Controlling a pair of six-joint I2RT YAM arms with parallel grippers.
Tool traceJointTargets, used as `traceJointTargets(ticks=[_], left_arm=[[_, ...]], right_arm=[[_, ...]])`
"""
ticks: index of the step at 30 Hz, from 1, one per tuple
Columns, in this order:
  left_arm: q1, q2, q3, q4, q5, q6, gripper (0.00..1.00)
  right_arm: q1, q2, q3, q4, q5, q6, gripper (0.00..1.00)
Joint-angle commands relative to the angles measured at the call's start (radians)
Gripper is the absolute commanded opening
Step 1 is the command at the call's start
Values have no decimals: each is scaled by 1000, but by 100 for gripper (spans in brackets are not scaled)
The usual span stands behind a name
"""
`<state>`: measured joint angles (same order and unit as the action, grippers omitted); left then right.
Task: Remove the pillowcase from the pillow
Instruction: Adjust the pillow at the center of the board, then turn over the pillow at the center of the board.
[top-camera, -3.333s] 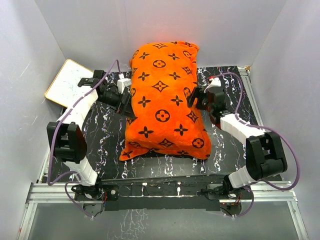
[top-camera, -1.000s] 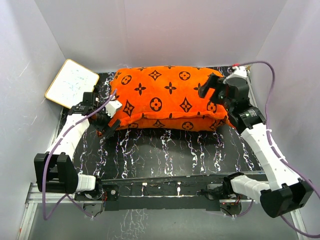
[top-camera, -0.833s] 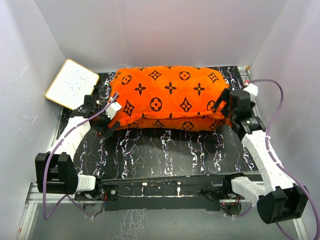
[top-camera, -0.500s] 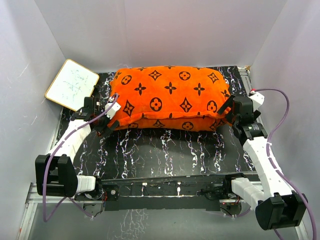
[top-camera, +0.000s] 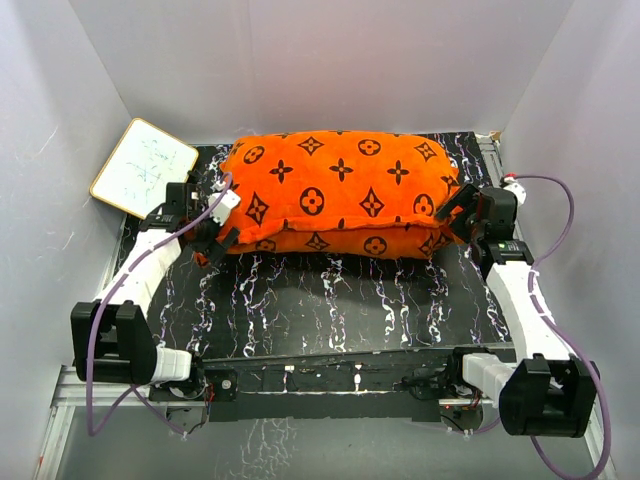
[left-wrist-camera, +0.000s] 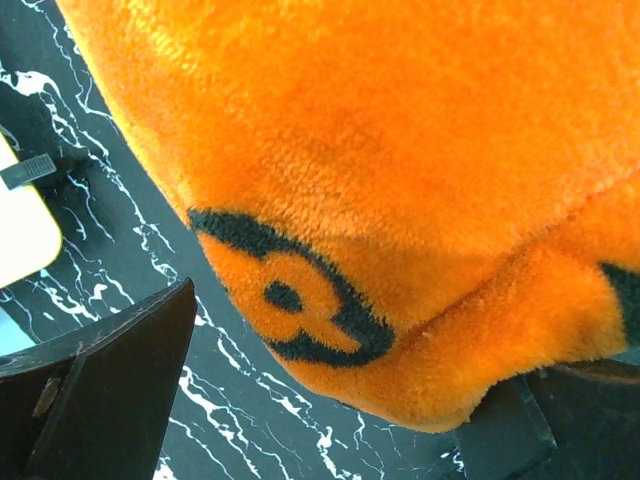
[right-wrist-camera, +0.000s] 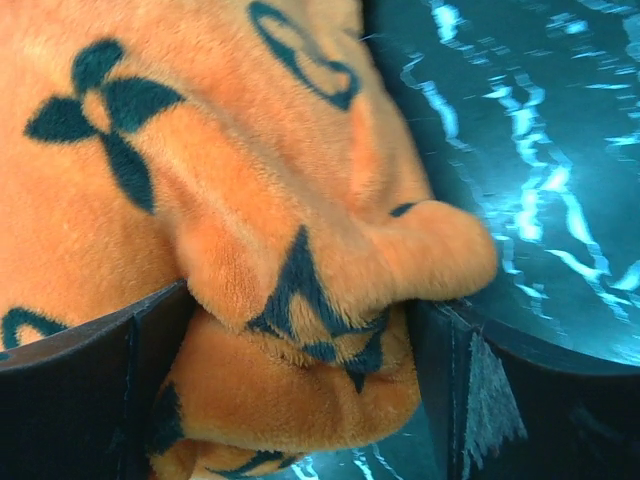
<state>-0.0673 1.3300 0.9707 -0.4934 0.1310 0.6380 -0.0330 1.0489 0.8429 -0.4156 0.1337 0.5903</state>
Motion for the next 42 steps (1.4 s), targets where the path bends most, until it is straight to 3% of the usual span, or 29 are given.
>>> traceJointTargets(ticks=[1,6,10,11,14,19,32,35,39,40,42], left_arm=[[-2,33,66,12,68,-41,93],[-2,34,44,39,93,-49,82],[-2,69,61,1,92,-45,52],[-2,72,64,-11,87,-43,43],[1,65,63,-28,66,-42,17],[4,7,89,-59,10,-59,1],[13,-171,736,-464,140,-202,0],[13,-115,984,-564,133,-210,0],[13,76,1401,-749,94,-197,0],[13,103,1425,-773,76,-184,0],[12,114,1316,-757,30,-146,0]], right_arm=[[-21,11,-70,273,-412,74,84],[-21,-15,-110,338,-500,125,47],[-20,-34,-107,317,-492,136,10],[-20,-43,-103,304,-486,139,8],[-19,-73,-91,266,-484,136,8],[-2,-126,-34,181,-442,115,8],[76,-314,276,81,-330,111,8],[78,-305,406,20,-315,118,8],[78,-263,548,-69,-266,159,8],[78,-243,569,-93,-253,168,8],[78,-187,578,-115,-243,173,8]])
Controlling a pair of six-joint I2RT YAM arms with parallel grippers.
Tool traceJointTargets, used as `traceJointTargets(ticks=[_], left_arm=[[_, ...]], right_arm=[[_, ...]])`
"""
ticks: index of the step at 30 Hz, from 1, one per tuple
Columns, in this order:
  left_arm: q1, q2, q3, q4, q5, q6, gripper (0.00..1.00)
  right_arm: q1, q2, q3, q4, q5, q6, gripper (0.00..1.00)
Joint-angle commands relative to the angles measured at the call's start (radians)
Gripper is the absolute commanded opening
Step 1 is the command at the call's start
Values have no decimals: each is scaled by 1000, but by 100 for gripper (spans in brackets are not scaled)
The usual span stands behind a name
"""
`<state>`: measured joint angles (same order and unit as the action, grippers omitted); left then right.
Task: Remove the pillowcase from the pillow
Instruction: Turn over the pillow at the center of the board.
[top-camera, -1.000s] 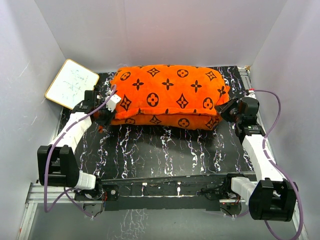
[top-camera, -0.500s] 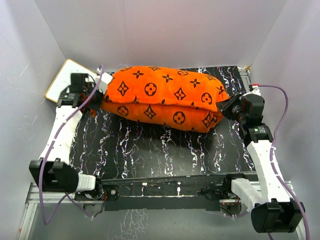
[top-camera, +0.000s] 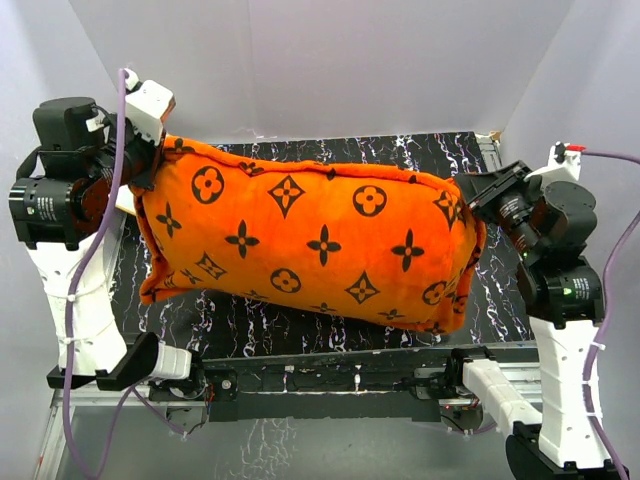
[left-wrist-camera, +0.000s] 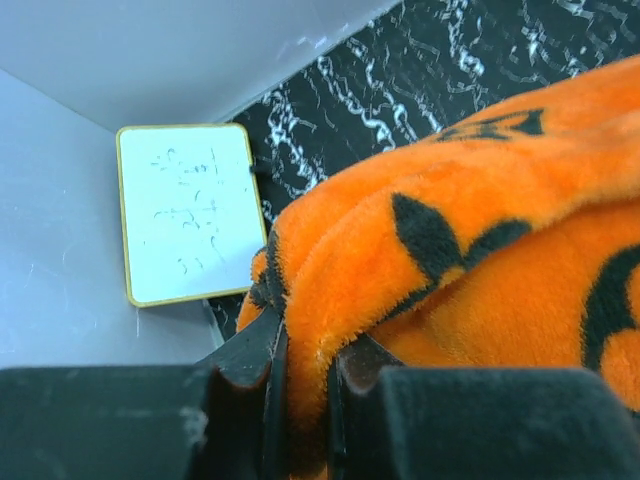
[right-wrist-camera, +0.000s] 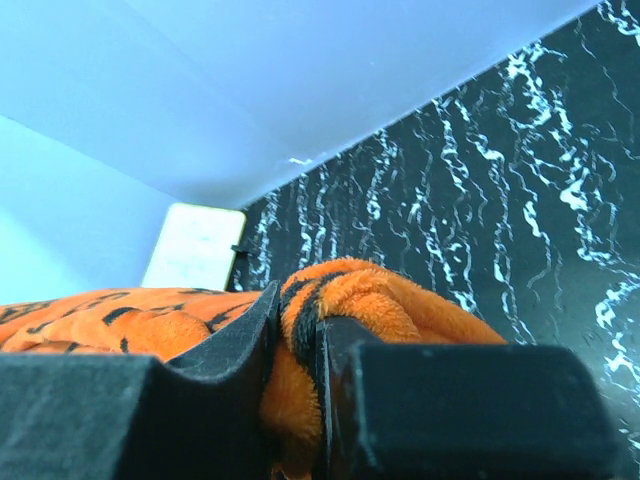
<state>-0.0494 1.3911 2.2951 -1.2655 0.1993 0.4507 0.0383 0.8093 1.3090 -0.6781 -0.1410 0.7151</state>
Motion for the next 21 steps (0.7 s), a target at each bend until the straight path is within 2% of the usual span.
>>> traceJointTargets(ticks=[1,3,5,8,9,11,13,15,17,19,21], left_arm=[[-5,45,-105,66,-63,63,0],[-4,32,-306,209,-106,100,0],[-8,59,-435,347,-117,116,0],[-24,205,-454,467,-174,77,0],[-28,266,-426,494,-197,69,5],[-39,385,-330,527,-249,54,32],[-50,493,-162,505,-263,22,56],[-66,574,47,445,-245,-1,68],[-102,613,192,402,-222,8,75],[-149,570,188,408,-213,35,83],[-197,473,60,464,-206,51,89]], right_arm=[[7,86,98,145,20,51,8],[7,190,53,166,-29,51,8],[7,278,-14,231,-78,43,8],[7,420,-90,340,-68,22,8],[6,476,-79,345,-49,7,8],[7,587,-23,339,-28,-27,15],[6,682,59,320,-13,-54,22],[6,742,140,307,8,-70,34],[6,781,217,299,34,-90,49],[7,798,286,292,73,-113,57],[7,804,323,290,103,-140,65]])
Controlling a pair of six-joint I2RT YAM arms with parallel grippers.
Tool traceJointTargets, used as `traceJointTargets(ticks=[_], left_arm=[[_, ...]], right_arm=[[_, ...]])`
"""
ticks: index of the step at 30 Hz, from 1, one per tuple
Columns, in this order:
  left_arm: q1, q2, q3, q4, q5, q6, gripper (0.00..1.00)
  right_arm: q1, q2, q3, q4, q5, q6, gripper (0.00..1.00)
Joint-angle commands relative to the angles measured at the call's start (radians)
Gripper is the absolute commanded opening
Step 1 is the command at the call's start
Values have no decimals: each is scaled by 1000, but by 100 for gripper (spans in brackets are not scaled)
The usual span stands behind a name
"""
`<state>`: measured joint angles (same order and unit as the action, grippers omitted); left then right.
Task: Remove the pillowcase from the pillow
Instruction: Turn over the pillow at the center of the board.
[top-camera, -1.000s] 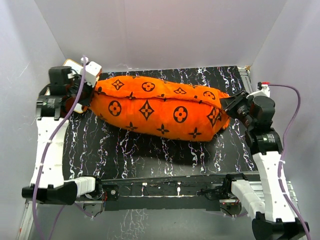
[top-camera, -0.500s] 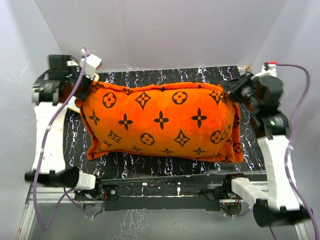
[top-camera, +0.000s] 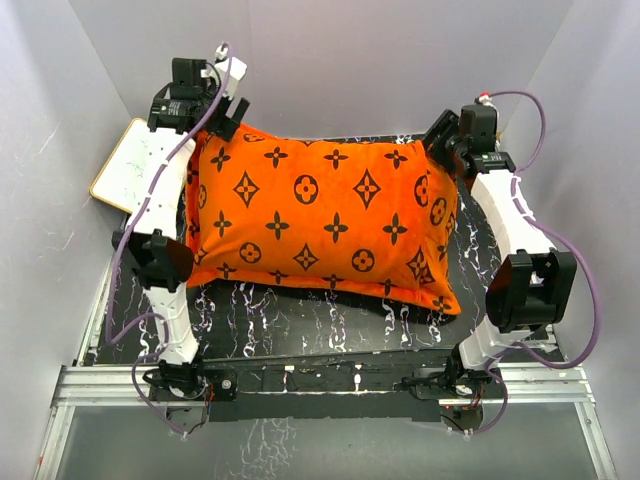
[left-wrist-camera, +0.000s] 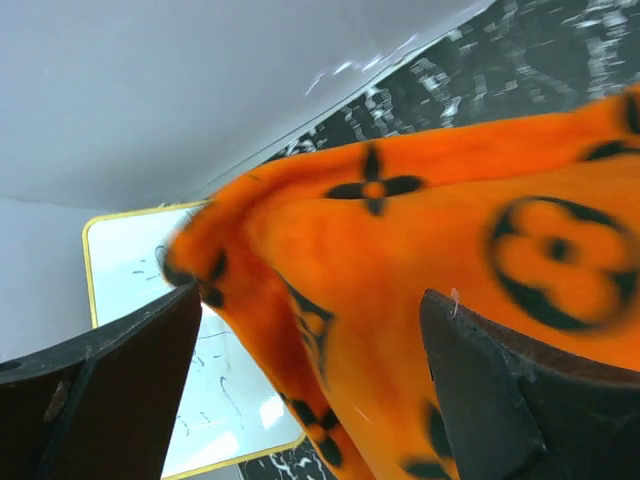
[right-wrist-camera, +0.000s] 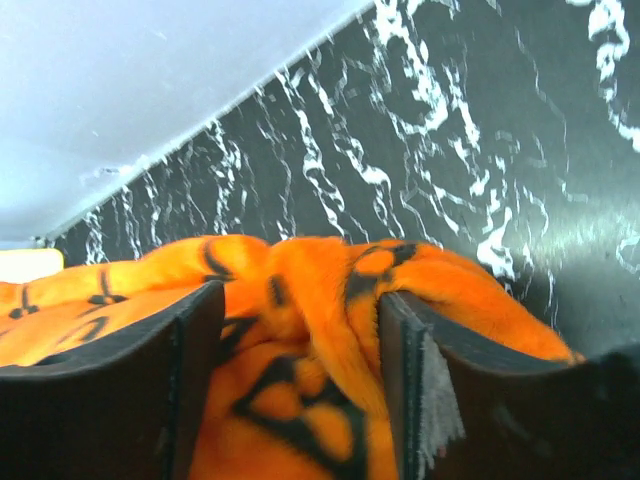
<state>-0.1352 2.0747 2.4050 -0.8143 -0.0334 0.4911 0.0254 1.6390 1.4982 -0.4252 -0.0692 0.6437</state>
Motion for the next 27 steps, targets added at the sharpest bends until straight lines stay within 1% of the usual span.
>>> traceJointTargets(ticks=[1,3,5,7,9,12,14,18,21,24,25,27], left_arm=[[-139,-258,-130,45,32,15,91],[-199,-328,-246,75,45,21,94],[-261,-349,-293,46,83,2,96],[-309,-344,-318,-13,141,-30,97],[-343,-341,-375,-45,182,-47,97],[-383,-362,-533,4,149,-35,97],[-383,-374,-649,73,114,-19,97],[-383,-373,-767,138,7,31,91],[-368,-387,-837,162,-44,54,87],[-340,-412,-890,161,-53,55,83],[-330,-421,-905,158,-53,56,81],[-311,-439,-936,154,-51,59,77]], right_arm=[[21,-26,148,33,49,-81,70],[21,-38,157,27,89,-99,78],[17,-62,149,27,121,-108,83],[13,-97,122,27,124,-102,84],[13,-148,76,32,126,-96,84],[12,-245,-36,74,107,-99,82],[11,-295,-128,101,75,-95,80],[13,-324,-221,126,29,-96,77],[0,-310,-232,122,16,-98,77],[-22,-287,-215,117,-21,-92,77],[-58,-278,-206,118,-38,-86,77],[-84,-258,-191,130,-94,-75,77]])
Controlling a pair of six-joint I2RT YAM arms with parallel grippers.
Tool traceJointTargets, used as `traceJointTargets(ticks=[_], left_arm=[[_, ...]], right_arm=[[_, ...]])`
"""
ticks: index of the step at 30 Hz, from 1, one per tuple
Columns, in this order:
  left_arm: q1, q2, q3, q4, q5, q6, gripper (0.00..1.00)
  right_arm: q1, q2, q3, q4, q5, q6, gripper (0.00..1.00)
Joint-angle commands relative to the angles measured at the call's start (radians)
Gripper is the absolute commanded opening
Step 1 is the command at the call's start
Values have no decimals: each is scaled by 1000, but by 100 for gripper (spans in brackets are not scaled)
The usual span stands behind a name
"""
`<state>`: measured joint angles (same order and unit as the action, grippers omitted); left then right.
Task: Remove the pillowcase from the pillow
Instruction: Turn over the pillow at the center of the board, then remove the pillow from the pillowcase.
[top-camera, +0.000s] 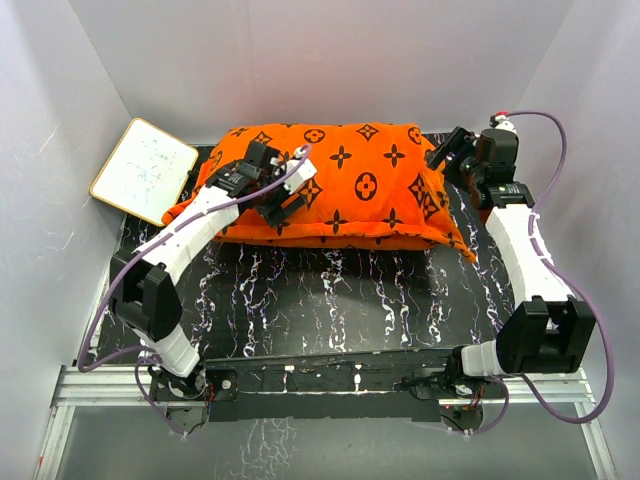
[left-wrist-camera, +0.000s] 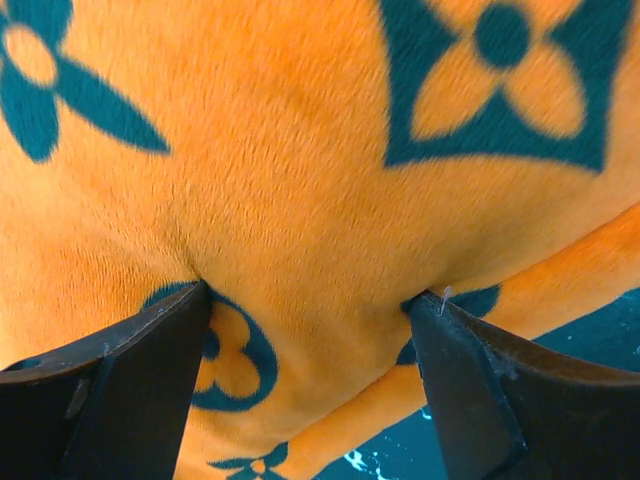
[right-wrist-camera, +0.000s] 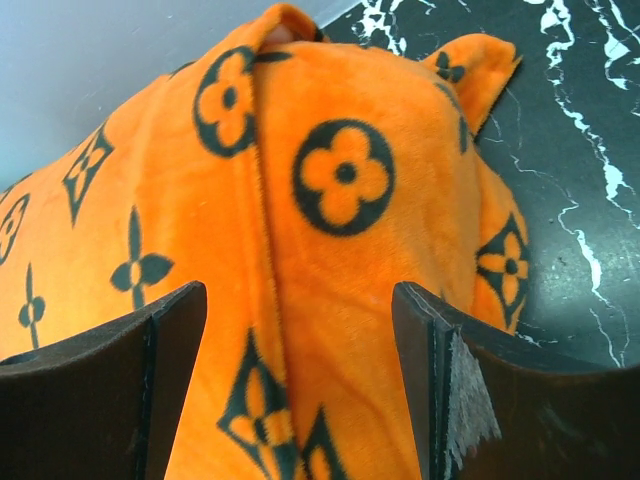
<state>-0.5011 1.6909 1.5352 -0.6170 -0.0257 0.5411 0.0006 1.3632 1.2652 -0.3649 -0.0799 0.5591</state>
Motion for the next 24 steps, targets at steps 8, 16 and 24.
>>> traceJointTargets(ticks=[8,16,24], left_arm=[[132,-139,-246,-40,-45,22,65],[168,-171,-247,-53,-5,25,65],[168,-135,28,-175,109,-34,78]], right_arm=[[-91,98,70,75,-103,30,77],[-55,200,100,104,-166,19,77],[163,182,154,161,-140,-48,86]])
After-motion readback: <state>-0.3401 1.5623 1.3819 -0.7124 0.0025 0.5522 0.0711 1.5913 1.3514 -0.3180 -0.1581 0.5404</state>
